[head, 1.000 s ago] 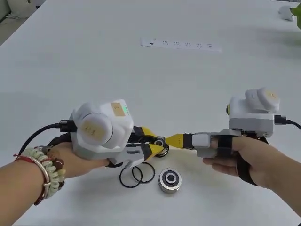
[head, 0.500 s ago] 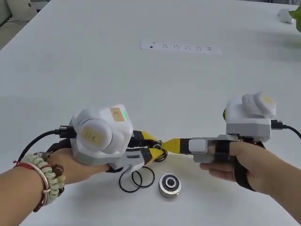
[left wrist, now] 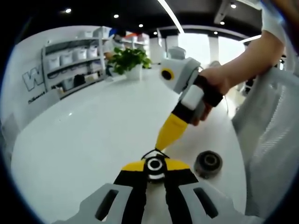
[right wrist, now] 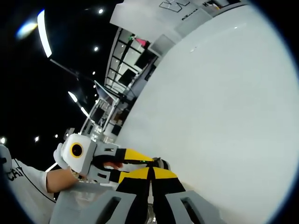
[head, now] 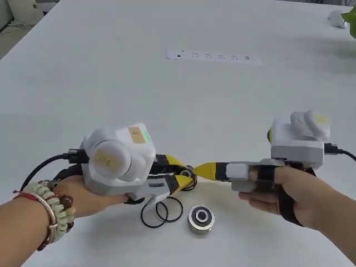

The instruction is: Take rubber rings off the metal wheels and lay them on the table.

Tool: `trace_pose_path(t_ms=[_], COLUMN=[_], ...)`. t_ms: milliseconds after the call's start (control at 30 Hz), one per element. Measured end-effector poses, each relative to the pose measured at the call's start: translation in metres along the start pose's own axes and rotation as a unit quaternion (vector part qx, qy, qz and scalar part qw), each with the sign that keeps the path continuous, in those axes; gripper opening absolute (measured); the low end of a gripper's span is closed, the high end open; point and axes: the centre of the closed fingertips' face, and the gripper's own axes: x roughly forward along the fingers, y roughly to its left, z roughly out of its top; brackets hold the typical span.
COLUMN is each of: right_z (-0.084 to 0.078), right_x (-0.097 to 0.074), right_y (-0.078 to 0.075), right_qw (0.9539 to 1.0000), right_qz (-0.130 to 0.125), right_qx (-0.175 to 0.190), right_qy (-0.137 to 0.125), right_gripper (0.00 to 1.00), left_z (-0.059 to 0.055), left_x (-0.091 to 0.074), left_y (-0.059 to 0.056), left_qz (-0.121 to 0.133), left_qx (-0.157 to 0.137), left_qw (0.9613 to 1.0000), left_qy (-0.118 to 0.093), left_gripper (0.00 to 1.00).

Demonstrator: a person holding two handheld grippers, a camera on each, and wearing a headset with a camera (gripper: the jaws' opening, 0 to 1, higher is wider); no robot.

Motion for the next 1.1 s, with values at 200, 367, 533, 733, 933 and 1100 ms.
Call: trace_pose_path(t_ms=[200, 367, 533, 733, 933, 1100], right_z=[0.001, 0.002, -0.002, -0.002, -0.002, -0.001], right_x=[0.000, -0.001, 0.004, 0.005, 0.006, 0.006], right_y=[0.000, 0.001, 0.008, 0.012, 0.016, 0.017], right_qw=[1.0000, 1.0000, 0.9999, 0.9998, 0.9996, 0.9996], right_qz=[-0.002, 0.001, 0.009, 0.014, 0.021, 0.026], right_qx=[-0.004, -0.001, -0.008, -0.010, -0.011, -0.007], right_qy=[-0.001, -0.003, 0.009, 0.013, 0.015, 0.011], right_gripper=[0.00, 0.00, 0.00, 0.00, 0.00, 0.00], left_z=[0.000, 0.000, 0.000, 0.001, 0.001, 0.000], left_x=[-0.002, -0.003, -0.003, -0.003, -0.001, -0.001], left_y=[-0.002, -0.003, -0.003, -0.003, -0.003, -0.003], left_qz=[-0.005, -0.006, -0.006, -0.006, -0.007, -0.005], left_qx=[0.005, 0.002, 0.021, 0.027, 0.027, 0.016], left_qw=[1.0000, 1.0000, 0.9997, 0.9996, 0.9996, 0.9998], left_qy=[0.002, 0.005, 0.007, 0.006, 0.005, 0.006], left_gripper=[0.14, 0.14, 0.14, 0.14, 0.14, 0.14])
